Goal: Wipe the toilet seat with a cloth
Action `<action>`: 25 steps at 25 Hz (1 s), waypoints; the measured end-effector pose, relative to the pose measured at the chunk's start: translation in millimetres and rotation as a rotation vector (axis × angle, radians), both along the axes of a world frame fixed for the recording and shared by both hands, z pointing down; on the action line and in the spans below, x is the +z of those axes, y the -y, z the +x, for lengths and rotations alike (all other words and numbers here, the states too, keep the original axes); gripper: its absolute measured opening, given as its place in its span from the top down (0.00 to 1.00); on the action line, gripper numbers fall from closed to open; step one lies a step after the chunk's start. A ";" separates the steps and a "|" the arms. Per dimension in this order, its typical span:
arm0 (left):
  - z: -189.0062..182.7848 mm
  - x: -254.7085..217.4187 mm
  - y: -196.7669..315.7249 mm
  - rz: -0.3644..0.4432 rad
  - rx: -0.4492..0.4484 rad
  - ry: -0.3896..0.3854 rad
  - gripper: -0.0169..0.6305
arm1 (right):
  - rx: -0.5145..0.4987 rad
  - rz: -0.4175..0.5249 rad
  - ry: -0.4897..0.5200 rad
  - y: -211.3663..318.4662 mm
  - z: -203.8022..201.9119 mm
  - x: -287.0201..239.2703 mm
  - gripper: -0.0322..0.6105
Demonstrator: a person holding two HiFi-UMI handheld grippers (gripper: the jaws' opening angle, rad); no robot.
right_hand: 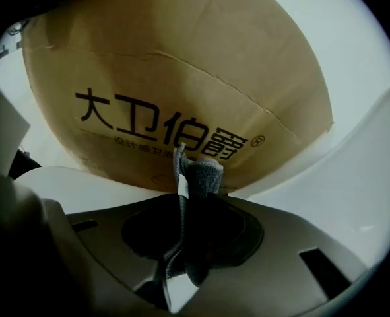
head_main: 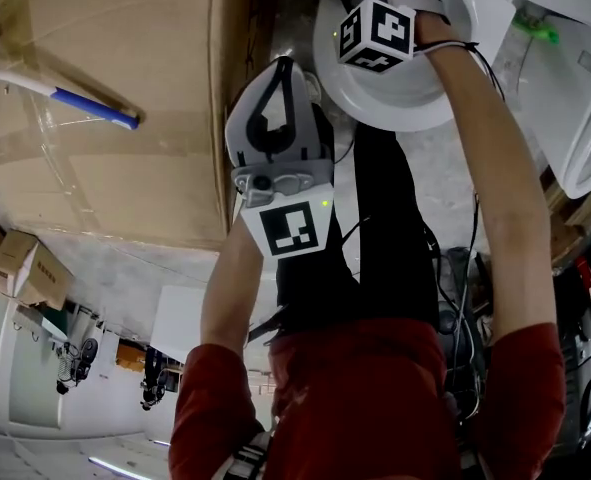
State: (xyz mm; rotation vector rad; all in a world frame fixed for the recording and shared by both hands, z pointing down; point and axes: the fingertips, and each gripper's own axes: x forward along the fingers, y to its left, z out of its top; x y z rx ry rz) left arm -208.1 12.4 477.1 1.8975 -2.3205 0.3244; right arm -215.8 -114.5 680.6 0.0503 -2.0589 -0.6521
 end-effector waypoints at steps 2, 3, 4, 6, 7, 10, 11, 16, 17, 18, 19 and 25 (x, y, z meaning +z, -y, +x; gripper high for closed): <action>-2.0 -5.5 -4.3 0.018 -0.010 -0.001 0.95 | -0.064 0.017 -0.008 -19.4 3.9 4.0 0.80; -1.8 -7.3 -6.5 0.025 -0.012 -0.001 0.95 | -0.096 0.025 -0.009 -31.5 6.4 6.0 0.80; -0.9 -8.0 -8.5 0.029 -0.012 0.000 0.95 | -0.125 0.031 -0.010 -44.3 9.1 7.7 0.80; 2.4 -5.3 -12.4 0.024 -0.008 0.006 0.95 | -0.163 0.028 -0.013 -68.5 15.6 9.9 0.80; 4.2 -2.9 -14.8 0.017 -0.005 0.007 0.95 | -0.172 0.017 -0.012 -79.6 19.0 10.6 0.80; 6.8 -0.6 -22.4 0.006 -0.005 0.002 0.95 | -0.182 -0.016 0.010 -107.7 28.4 9.3 0.80; 7.0 -1.3 -24.5 0.008 -0.007 -0.002 0.95 | -0.193 -0.018 0.016 -116.2 32.7 9.4 0.80; 9.2 -1.7 -38.3 0.005 -0.008 -0.007 0.95 | -0.269 -0.034 0.002 -165.7 59.6 13.3 0.80; 10.0 -0.8 -41.5 0.000 -0.008 -0.007 0.95 | -0.286 -0.038 -0.004 -177.3 65.1 14.2 0.80; 11.1 0.1 -44.1 -0.003 -0.007 -0.006 0.95 | -0.300 -0.043 -0.009 -188.1 70.9 14.9 0.80; 12.4 1.1 -46.0 -0.006 -0.007 -0.006 0.95 | -0.312 -0.046 -0.016 -197.6 77.0 15.5 0.80; 20.7 9.0 -50.3 -0.025 -0.008 -0.025 0.95 | -0.351 -0.061 -0.046 -238.7 116.3 15.7 0.80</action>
